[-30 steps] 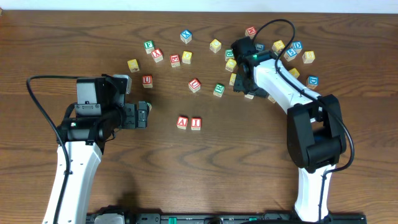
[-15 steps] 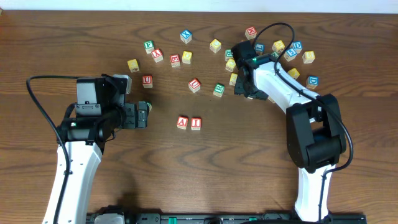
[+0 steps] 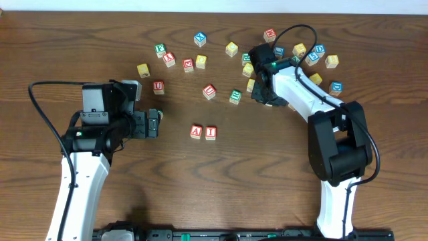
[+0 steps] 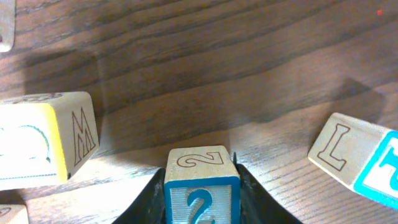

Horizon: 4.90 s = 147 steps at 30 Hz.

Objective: Spell out AI2
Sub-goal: 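Lower the right gripper and close it on the blue 2 block, then carry the blue 2 block with the right gripper toward the AI blocks, then lower the blue 2 block to the right of the I block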

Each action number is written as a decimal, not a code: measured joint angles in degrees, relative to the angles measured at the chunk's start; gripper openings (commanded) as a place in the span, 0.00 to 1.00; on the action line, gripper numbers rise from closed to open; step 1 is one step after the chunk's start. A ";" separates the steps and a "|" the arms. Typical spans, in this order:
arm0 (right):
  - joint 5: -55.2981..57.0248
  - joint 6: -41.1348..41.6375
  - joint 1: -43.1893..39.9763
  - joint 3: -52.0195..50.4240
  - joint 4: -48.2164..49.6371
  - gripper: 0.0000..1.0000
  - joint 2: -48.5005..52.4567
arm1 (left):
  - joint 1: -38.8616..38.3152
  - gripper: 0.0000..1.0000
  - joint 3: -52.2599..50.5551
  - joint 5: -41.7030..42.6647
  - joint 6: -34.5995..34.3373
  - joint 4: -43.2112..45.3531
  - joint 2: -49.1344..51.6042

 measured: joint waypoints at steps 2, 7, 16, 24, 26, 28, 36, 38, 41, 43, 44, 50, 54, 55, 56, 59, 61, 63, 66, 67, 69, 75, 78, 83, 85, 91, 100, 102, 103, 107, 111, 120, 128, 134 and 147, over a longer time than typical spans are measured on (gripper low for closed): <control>-0.04 0.02 0.00 0.00 0.02 0.18 0.00 | 0.00 0.98 0.00 -0.02 0.00 0.00 0.00; -0.07 0.04 0.00 0.00 0.02 0.18 0.00 | 0.00 0.98 0.00 0.00 0.00 0.00 0.00; -0.09 0.04 0.00 0.00 0.04 0.18 0.00 | 0.00 0.98 0.00 0.00 0.00 0.00 0.00; -0.09 0.04 0.00 0.00 -0.07 0.18 0.00 | 0.00 0.98 0.00 0.00 0.00 0.00 0.00; -0.09 0.04 0.00 0.00 -0.28 0.18 0.00 | 0.00 0.98 0.00 0.00 0.00 0.00 0.00; -0.09 0.02 0.00 0.00 -0.70 0.17 -0.07 | 0.00 0.98 0.00 0.00 0.00 0.00 0.00; -0.35 -0.02 1.33 -0.02 -2.16 0.17 -3.15 | 0.00 0.98 0.00 0.00 0.00 0.00 0.00; -0.20 -0.07 2.58 -0.02 -2.16 0.17 -4.57 | 0.00 0.98 0.00 0.00 0.00 0.00 0.00; 0.31 -0.24 4.96 -0.02 -2.16 0.17 -6.47 | 0.00 0.98 0.00 0.00 0.00 0.00 0.00; 0.37 -0.26 6.10 -0.02 -2.16 0.17 -6.97 | 0.00 0.98 0.00 0.00 0.00 0.00 0.00; 0.42 -0.31 6.45 -0.02 -2.16 0.17 -7.04 | 0.00 0.98 0.00 0.00 0.00 0.00 0.00; 0.74 -0.44 8.94 -0.02 -3.43 0.14 -7.13 | 0.00 0.98 0.00 0.00 0.00 0.00 0.00; 0.83 -0.44 10.75 -0.02 -4.76 0.14 -7.13 | 0.00 0.98 0.00 0.00 0.00 0.00 0.00; 0.83 -0.44 11.41 -0.02 -4.92 0.14 -7.13 | 0.00 0.98 0.00 0.00 0.00 0.00 0.00; 0.83 -0.44 11.98 -0.02 -5.01 0.15 -7.13 | 0.00 0.98 0.00 0.00 0.00 0.00 0.00; 0.83 -0.44 13.77 -0.02 -5.07 0.16 -7.13 | 0.00 0.98 0.00 0.00 0.00 0.00 0.00; 0.79 -0.44 14.88 -0.02 -5.05 0.16 -7.13 | 0.00 0.98 0.00 0.00 0.00 0.00 0.00; 0.81 -0.44 15.58 -0.02 -5.07 0.16 -7.13 | 0.00 0.98 0.00 0.00 0.00 0.00 0.00; 0.83 -0.44 16.68 -0.02 -5.14 0.16 -7.13 | 0.00 0.98 0.00 0.00 0.00 0.00 0.00; 0.83 -0.44 16.94 -0.02 -5.25 0.16 -7.13 | 0.00 0.98 0.00 0.00 0.00 0.00 0.00; 0.81 -0.42 17.38 -0.02 -5.33 0.16 -7.13 | 0.00 0.98 0.00 0.00 0.00 0.00 0.00; 0.90 -0.39 18.78 -0.02 -5.38 0.17 -7.13 | 0.00 0.98 0.00 0.00 0.00 0.00 0.00; 0.96 -0.39 19.58 -0.15 -5.18 0.17 -7.13 | 0.00 0.98 0.00 0.00 0.00 0.00 0.00; 1.01 -0.39 19.98 -0.44 -5.20 0.16 -7.13 | 0.00 0.98 0.00 0.00 0.00 0.00 0.00; 1.03 -0.39 19.98 -0.46 -5.18 0.17 -7.13 | 0.00 0.98 0.00 0.00 0.00 0.00 0.00; 1.18 -0.39 19.98 -1.95 -4.02 0.17 -7.13 | 0.00 0.98 0.00 0.00 0.00 0.00 0.00; 1.14 -0.39 19.98 -5.57 -1.75 0.17 -7.13 | 0.00 0.98 0.00 0.00 0.00 0.00 0.00; 1.16 -0.39 20.02 -5.57 -1.70 0.17 -7.13 | 0.00 0.98 0.00 0.00 0.00 0.00 0.00; 1.14 -0.39 20.06 -5.57 -1.70 0.17 -7.13 | 0.00 0.98 0.00 0.00 0.00 0.00 0.00; 1.14 -0.39 20.44 -5.57 -1.70 0.17 -7.13 | 0.00 0.98 0.00 0.00 0.00 0.00 0.00; 1.16 -0.39 20.92 -5.60 -1.70 0.16 -7.13 | 0.00 0.98 0.00 0.00 0.00 0.00 0.00; 1.14 -0.37 22.73 -5.79 -1.68 0.15 -7.13 | 0.00 0.98 0.00 0.00 0.00 0.00 0.00; 1.16 -0.37 22.95 -6.86 -1.33 0.16 -7.13 | 0.00 0.98 0.00 0.00 0.00 -0.02 0.00; 1.16 -0.13 22.95 -7.72 -0.70 0.16 -7.13 | 0.00 0.98 0.00 0.00 0.00 0.00 0.00; 1.16 0.24 22.95 -9.01 -0.20 0.14 -7.13 | 0.00 0.98 0.00 0.00 0.00 0.00 0.00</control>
